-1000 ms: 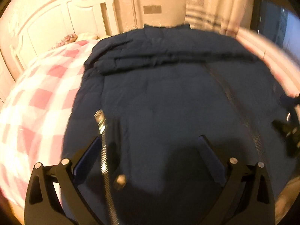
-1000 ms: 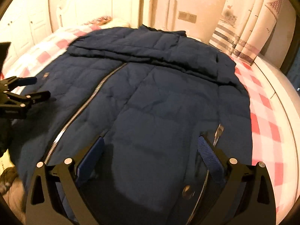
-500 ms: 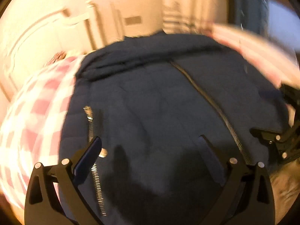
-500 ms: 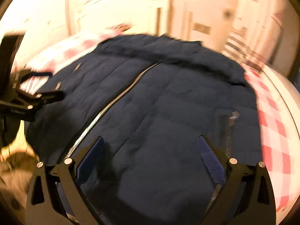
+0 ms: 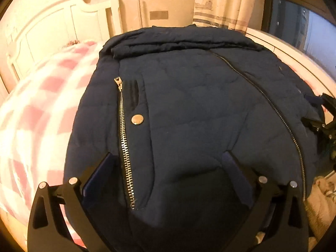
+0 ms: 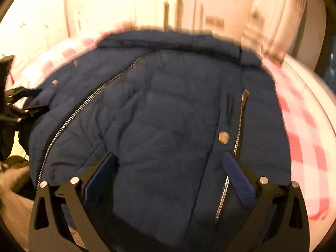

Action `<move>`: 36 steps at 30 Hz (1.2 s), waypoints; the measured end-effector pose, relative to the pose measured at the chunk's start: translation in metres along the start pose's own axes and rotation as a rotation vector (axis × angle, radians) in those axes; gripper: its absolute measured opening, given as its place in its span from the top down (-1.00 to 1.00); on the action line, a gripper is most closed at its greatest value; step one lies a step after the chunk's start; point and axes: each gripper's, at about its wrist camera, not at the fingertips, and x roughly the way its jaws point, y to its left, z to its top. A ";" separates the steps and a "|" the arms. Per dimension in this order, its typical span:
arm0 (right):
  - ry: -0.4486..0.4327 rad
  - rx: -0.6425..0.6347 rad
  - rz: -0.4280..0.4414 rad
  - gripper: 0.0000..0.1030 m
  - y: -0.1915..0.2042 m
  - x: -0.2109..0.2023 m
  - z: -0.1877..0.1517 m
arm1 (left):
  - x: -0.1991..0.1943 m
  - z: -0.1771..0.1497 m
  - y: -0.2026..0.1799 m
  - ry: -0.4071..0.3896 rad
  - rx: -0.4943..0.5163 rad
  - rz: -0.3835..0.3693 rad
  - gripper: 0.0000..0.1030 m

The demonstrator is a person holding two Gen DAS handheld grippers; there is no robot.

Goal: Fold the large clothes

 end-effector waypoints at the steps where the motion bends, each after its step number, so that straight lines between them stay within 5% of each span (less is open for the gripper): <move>1: -0.001 0.003 -0.008 -0.91 0.001 -0.002 -0.001 | 0.000 0.001 -0.002 0.001 0.008 0.010 -0.96; 4: 0.046 0.013 -0.034 -0.91 0.002 -0.009 0.005 | -0.006 0.006 -0.004 0.019 -0.002 0.031 -0.96; 8: -0.019 -0.009 -0.045 -0.91 0.005 -0.035 0.005 | -0.020 -0.005 -0.001 -0.008 0.032 0.066 -0.96; 11: 0.054 0.004 -0.049 -0.91 -0.003 -0.018 -0.012 | -0.016 -0.017 0.010 -0.004 -0.012 0.029 -0.96; 13: -0.008 0.075 0.001 -0.91 -0.013 -0.022 -0.021 | -0.018 -0.019 0.012 -0.007 -0.014 0.028 -0.96; 21: 0.008 0.120 -0.067 -0.91 -0.036 -0.064 -0.039 | -0.044 -0.033 0.036 -0.028 -0.048 0.127 -0.96; 28: 0.064 0.296 0.033 -0.91 -0.073 -0.065 -0.104 | -0.059 -0.064 0.073 -0.003 -0.151 0.060 -0.96; 36: 0.004 0.504 0.294 -0.91 -0.108 -0.030 -0.127 | -0.039 -0.087 0.091 0.029 -0.270 -0.078 -0.96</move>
